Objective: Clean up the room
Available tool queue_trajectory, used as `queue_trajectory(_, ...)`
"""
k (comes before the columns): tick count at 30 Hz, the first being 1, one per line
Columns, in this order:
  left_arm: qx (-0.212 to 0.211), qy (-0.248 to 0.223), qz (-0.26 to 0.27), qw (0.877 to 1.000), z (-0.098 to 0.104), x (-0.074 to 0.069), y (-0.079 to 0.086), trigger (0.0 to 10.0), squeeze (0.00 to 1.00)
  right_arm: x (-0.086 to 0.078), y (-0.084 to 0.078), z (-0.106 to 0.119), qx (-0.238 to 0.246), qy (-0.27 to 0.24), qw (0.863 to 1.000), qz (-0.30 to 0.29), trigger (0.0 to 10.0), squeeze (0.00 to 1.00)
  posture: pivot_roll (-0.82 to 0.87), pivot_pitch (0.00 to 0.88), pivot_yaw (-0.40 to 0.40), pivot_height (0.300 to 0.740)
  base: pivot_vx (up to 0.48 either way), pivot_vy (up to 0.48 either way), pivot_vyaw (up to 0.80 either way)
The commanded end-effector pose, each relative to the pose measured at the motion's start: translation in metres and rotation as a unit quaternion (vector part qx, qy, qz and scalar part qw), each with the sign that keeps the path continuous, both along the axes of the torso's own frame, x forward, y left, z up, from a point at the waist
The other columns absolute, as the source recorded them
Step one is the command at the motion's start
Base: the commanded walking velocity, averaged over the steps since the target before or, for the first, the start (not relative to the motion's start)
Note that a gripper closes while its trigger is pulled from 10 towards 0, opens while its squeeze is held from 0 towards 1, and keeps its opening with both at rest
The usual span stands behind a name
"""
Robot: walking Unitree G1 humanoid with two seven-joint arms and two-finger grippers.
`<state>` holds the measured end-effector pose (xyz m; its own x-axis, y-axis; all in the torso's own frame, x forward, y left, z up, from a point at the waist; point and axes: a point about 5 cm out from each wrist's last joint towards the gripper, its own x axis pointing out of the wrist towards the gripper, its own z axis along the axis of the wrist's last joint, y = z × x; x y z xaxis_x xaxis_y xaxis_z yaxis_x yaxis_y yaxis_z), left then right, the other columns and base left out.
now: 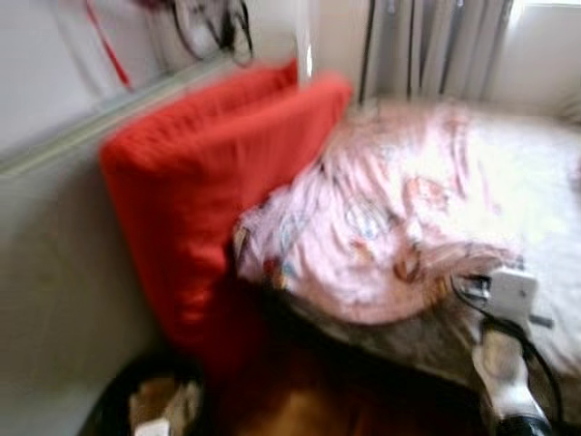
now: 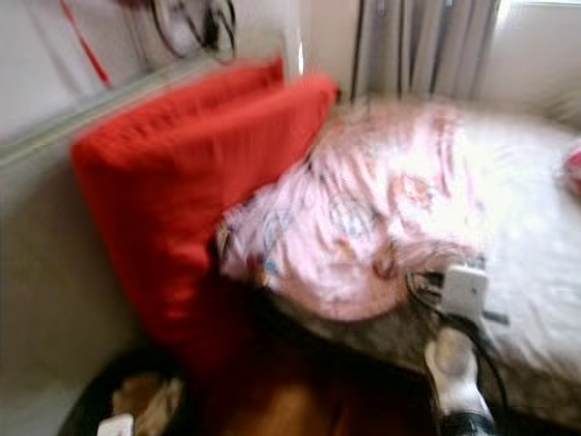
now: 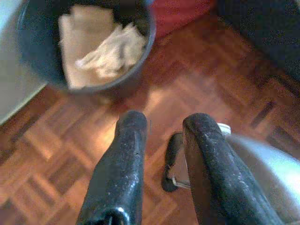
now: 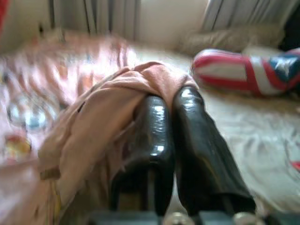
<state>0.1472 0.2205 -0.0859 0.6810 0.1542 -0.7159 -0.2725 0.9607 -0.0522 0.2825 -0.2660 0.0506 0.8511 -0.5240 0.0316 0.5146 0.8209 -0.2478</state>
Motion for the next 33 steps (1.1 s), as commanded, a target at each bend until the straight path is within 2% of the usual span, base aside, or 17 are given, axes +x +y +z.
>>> queue_trajectory(1,0.008,-0.011,-0.011,1.0,0.004,0.01,0.002,10.0,0.0,0.002,0.002,-0.003,0.019,0.012,1.0,-0.011,10.0,0.0,0.06,0.0,0.04,0.74,0.0,0.0,0.0)
queue_trajectory(2,0.005,-0.011,-0.014,1.0,0.004,0.01,0.001,10.0,0.0,-0.002,-0.001,-0.012,0.041,0.042,0.998,-0.021,10.0,0.0,0.06,0.0,0.04,0.74,0.0,0.0,0.0)
queue_trajectory(5,0.004,-0.009,-0.018,1.0,0.004,0.01,0.0,10.0,0.0,-0.01,-0.006,-0.024,0.062,0.069,0.994,-0.05,10.0,0.0,0.06,0.0,0.04,0.74,0.0,0.0,0.0)
queue_trajectory(14,-0.001,-0.007,-0.022,1.0,0.003,0.01,-0.004,10.0,0.0,-0.029,-0.019,-0.043,0.082,0.135,0.984,-0.088,10.0,0.0,0.06,0.0,0.04,0.74,0.0,0.0,0.0)
queue_trajectory(25,-0.005,-0.005,-0.029,1.0,0.003,0.011,-0.006,10.0,0.0,-0.047,-0.01,-0.071,0.107,0.226,0.966,-0.067,10.0,0.0,0.06,0.0,0.041,0.74,0.0,0.0,0.0)
queue_trajectory(27,-0.004,-0.005,-0.033,0.999,0.003,0.011,-0.007,10.0,0.0,-0.05,-0.008,-0.074,0.105,0.238,0.964,-0.062,10.0,0.03,0.06,0.0,0.041,0.74,0.0,0.0,0.0)
queue_trajectory(28,-0.004,-0.005,-0.034,0.999,0.003,0.011,-0.007,10.0,0.0,-0.053,-0.008,-0.077,0.103,0.247,0.961,-0.061,10.0,0.44,0.06,0.0,0.041,0.74,0.0,0.0,0.0)
queue_trajectory(29,-0.005,-0.005,-0.034,0.999,0.002,0.011,-0.007,10.0,0.0,-0.054,-0.008,-0.078,0.104,0.252,0.96,-0.062,10.0,0.44,0.06,0.0,0.041,0.74,0.0,0.0,0.0)
queue_trajectory(30,-0.005,-0.005,-0.034,0.999,0.003,0.011,-0.008,10.0,0.0,-0.058,-0.009,-0.081,0.107,0.26,0.957,-0.065,10.0,1.0,0.06,0.0,0.04,0.74,0.0,0.0,0.0)
queue_trajectory(33,-0.005,-0.005,-0.036,0.999,0.003,0.012,-0.009,10.0,0.0,-0.062,-0.01,-0.084,0.106,0.272,0.954,-0.064,10.0,1.0,0.06,0.0,0.04,0.74,0.0,0.0,0.0)
